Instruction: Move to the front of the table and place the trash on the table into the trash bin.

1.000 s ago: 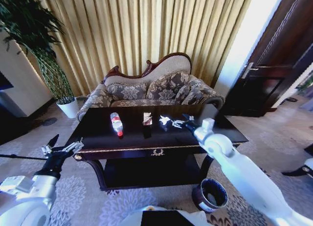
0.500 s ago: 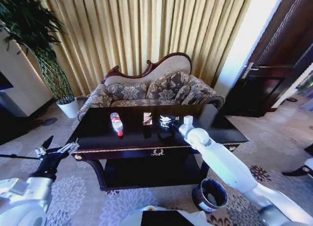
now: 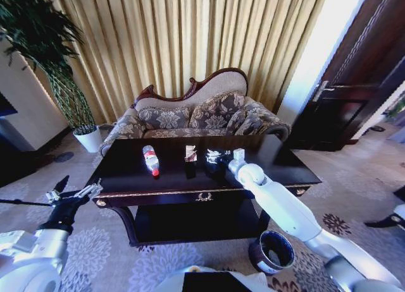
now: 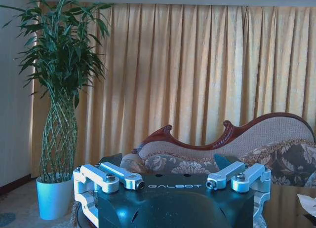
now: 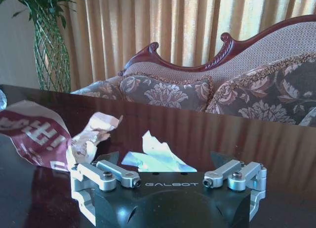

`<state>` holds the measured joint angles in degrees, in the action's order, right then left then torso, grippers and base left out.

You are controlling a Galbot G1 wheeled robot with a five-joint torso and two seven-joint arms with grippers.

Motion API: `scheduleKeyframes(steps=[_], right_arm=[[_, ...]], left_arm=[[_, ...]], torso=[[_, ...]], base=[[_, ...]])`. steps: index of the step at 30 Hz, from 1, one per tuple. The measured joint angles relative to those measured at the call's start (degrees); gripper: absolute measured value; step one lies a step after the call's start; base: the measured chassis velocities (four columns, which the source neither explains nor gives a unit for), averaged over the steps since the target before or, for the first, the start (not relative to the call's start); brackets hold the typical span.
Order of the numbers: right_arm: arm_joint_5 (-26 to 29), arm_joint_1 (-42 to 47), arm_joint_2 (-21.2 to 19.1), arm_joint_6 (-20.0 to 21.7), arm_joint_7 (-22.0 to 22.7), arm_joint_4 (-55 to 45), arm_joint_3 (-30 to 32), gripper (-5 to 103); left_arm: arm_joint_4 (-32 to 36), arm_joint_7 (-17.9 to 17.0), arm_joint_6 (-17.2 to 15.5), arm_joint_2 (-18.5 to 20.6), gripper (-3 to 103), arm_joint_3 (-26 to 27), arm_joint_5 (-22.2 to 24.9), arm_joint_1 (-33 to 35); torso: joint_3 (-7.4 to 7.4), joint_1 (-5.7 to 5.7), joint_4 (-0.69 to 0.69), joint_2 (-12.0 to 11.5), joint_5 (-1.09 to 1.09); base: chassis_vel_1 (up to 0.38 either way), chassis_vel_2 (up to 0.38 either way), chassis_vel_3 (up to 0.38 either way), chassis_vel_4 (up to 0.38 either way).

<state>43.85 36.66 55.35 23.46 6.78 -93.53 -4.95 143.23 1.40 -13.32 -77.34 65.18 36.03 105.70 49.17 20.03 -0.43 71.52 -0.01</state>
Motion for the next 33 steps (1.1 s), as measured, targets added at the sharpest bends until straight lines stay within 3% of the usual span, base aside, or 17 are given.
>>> scheduleKeyframes(steps=[4,6,9,12,15,17,19,21,27,33], right_arm=[[-0.8,0.4,0.0,0.0,-0.1,0.0,-0.1,96],[-1.2,0.4,-0.1,0.0,-0.1,0.0,-0.2,85],[-1.4,0.5,-0.1,0.0,-0.1,0.0,-0.2,80],[-1.5,0.8,-0.2,0.0,0.0,-0.3,-0.2,63],[-1.7,1.1,-0.2,0.0,0.0,-0.5,-0.2,58],[-1.8,1.6,-0.4,0.0,0.1,-1.0,0.2,36],[-1.8,1.8,-0.5,-0.1,0.1,-1.3,0.4,26],[-1.7,1.8,-0.6,-0.1,0.2,-1.4,0.4,26],[-1.4,2.4,-1.1,-0.1,0.5,-2.4,1.4,2],[0.9,3.5,-1.8,-0.1,1.9,-5.4,3.8,0]], left_arm=[[0.0,0.0,0.0,-0.2,100,0.0,0.0,-0.1],[0.0,0.0,0.1,-0.2,100,0.0,0.0,-0.2],[0.0,0.0,0.2,-0.3,100,0.1,0.1,-0.2],[0.0,0.0,0.6,-0.3,100,0.2,0.2,-0.2],[0.0,0.0,0.9,-0.3,100,0.2,0.2,-0.2],[0.0,0.0,1.1,-0.2,100,0.3,0.3,-0.2],[0.0,0.0,1.1,-0.2,100,0.3,0.3,-0.2],[0.0,0.0,1.1,-0.2,100,0.3,0.3,-0.2],[0.0,0.0,1.2,-0.1,100,0.3,0.4,-0.2],[0.0,0.0,1.2,-0.2,100,0.2,0.4,-0.4]], torso=[[0.00,0.00,0.00,0.0,0.00],[0.00,0.00,0.00,0.0,0.01],[0.00,0.00,0.00,0.0,0.00],[0.00,0.00,0.00,0.0,0.00],[0.00,0.00,0.00,0.0,0.01],[0.00,0.00,0.00,0.0,0.01],[0.00,0.00,0.00,0.0,0.00],[0.00,0.00,0.00,0.0,0.01],[0.00,0.00,0.00,0.0,0.01],[0.00,0.00,0.00,0.0,0.01]], base=[[0.000,0.000,0.000,0.000],[0.000,0.000,0.000,0.000],[0.000,0.000,0.000,0.000],[0.000,0.000,0.000,0.000],[0.000,0.000,0.000,0.000],[0.000,0.000,0.000,0.000],[0.000,0.000,0.000,0.000],[0.000,0.000,0.000,0.000],[0.000,0.000,0.000,0.000],[0.000,0.000,0.000,0.000]])
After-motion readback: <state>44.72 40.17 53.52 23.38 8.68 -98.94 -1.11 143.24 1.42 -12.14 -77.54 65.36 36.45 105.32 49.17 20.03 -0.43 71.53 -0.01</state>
